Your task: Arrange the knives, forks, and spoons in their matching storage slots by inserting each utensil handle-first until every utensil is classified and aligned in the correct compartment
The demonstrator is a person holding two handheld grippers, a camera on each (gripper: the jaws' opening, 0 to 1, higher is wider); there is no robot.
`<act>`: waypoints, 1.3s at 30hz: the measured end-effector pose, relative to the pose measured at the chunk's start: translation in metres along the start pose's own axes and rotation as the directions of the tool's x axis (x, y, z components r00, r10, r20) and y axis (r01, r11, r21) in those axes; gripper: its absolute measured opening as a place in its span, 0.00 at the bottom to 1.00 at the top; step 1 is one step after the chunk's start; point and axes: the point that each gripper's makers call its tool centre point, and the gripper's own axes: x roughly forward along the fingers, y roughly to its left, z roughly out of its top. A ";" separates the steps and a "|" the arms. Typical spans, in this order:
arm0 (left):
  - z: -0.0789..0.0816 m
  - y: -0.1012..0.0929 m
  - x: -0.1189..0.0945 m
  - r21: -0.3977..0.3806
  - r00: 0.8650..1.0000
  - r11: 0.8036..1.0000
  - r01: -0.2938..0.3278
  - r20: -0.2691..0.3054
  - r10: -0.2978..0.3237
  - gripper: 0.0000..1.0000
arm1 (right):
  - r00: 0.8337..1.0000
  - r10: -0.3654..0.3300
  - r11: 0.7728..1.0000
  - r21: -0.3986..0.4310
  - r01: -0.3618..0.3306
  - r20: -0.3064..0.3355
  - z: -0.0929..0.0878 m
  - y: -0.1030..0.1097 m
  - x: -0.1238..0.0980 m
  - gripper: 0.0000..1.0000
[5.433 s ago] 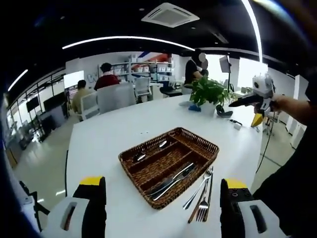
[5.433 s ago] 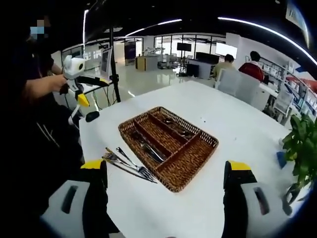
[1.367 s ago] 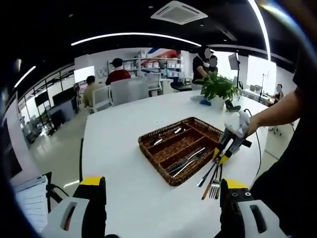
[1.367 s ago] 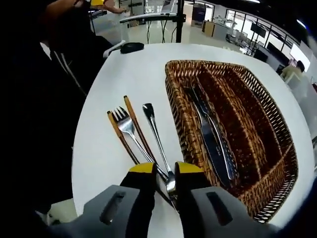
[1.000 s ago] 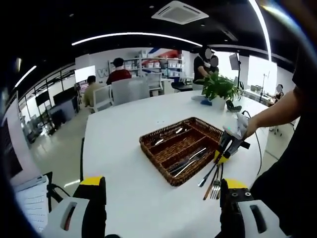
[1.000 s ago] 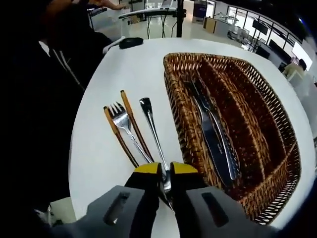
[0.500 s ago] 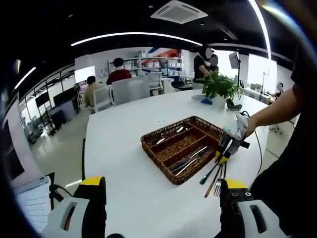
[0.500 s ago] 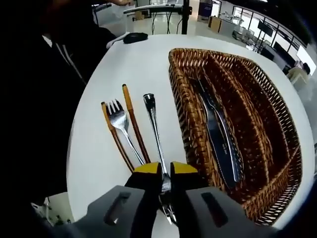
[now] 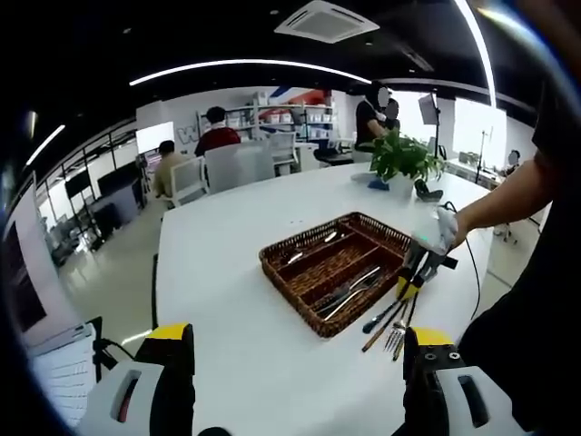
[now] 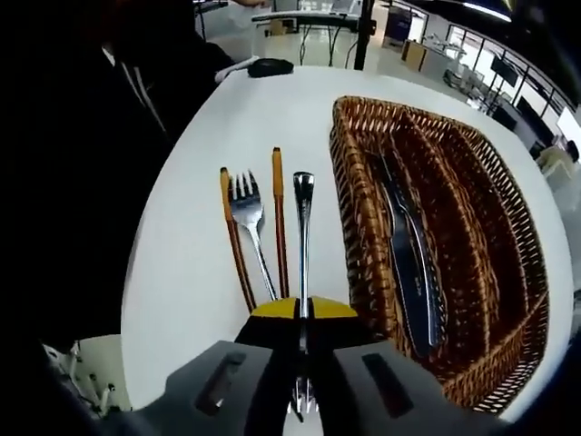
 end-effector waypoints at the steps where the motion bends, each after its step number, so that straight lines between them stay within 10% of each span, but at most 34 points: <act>1: 0.000 -0.001 0.000 0.000 1.000 1.000 0.002 0.000 -0.002 1.00 | 1.000 -0.001 1.000 -0.007 0.001 -0.001 0.000 0.000 -0.001 0.00; 39: 0.005 -0.003 0.008 0.006 1.000 1.000 0.009 0.020 -0.009 1.00 | 0.999 -0.049 0.998 -0.042 0.049 0.002 0.025 -0.005 -0.041 0.00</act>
